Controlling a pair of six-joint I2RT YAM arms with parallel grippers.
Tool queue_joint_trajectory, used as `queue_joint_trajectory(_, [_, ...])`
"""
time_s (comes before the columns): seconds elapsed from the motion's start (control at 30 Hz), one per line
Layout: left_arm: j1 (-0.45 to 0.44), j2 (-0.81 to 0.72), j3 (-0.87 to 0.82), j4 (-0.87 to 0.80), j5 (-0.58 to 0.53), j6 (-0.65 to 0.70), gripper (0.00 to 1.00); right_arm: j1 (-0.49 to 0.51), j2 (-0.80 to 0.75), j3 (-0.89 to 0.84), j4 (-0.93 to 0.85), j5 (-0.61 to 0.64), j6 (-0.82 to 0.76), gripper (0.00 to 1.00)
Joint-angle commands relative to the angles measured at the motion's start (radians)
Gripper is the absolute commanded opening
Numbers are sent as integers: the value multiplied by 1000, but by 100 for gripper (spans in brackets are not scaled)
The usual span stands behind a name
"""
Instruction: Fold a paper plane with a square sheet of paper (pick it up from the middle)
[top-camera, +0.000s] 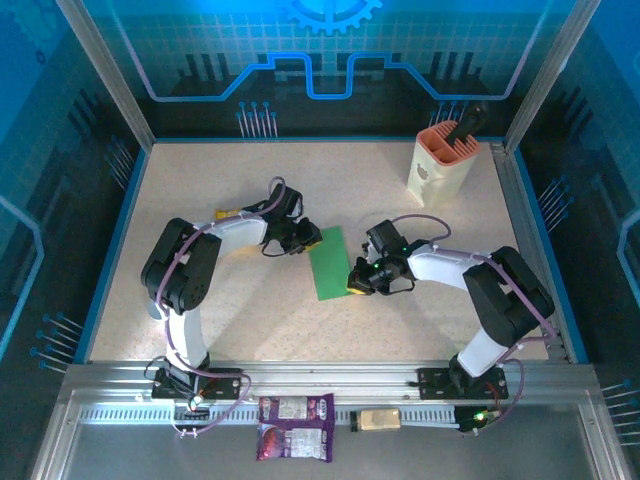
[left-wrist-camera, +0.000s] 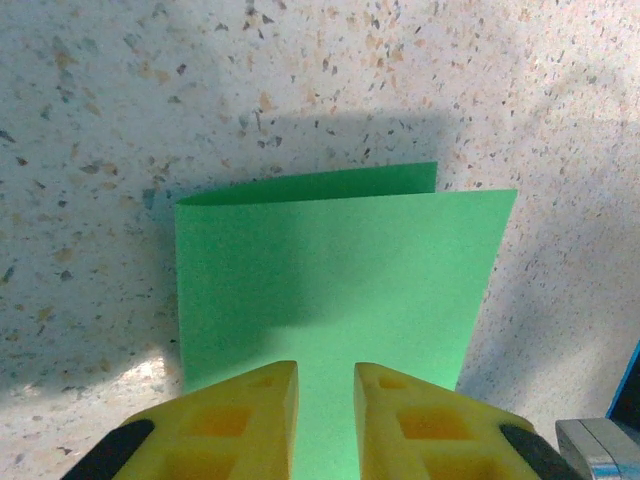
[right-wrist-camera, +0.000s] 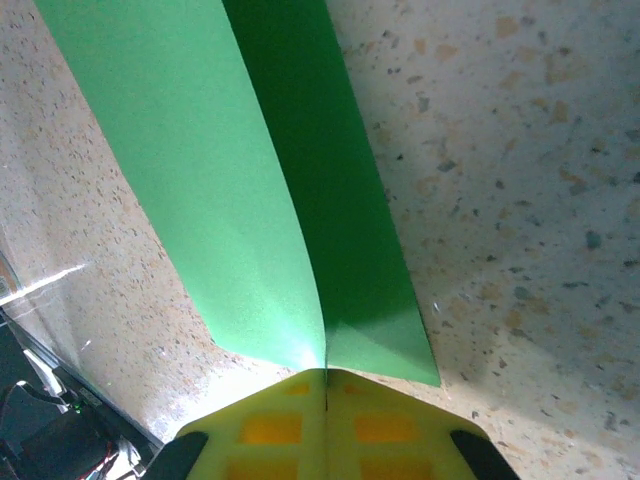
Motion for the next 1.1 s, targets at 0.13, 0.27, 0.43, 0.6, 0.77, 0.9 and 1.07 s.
queue_joint_trajectory(0.13, [-1, 81, 26, -46, 32, 31, 22, -11, -25, 5, -15, -46, -18, 6])
queue_joint_trajectory(0.27, [-5, 106, 34, -48, 46, 42, 21, -8, -19, 20, 32, -102, -31, 7])
queue_joint_trajectory(0.43, [-11, 123, 44, -32, 70, 55, 21, 8, 19, 65, 65, -148, -38, 6])
queue_joint_trajectory(0.6, [-16, 136, 47, -12, 86, 56, 21, 13, 74, 105, 116, -147, -10, 6])
queue_joint_trajectory(0.77, [-19, 146, 52, -5, 95, 56, 21, 23, 128, 140, 162, -139, 12, 6])
queue_joint_trajectory(0.9, [-24, 153, 51, -1, 99, 53, 21, 32, 163, 161, 185, -142, 20, 7])
queue_joint_trajectory(1.07, [-26, 158, 41, 6, 99, 50, 21, 35, 191, 172, 188, -119, 26, 6])
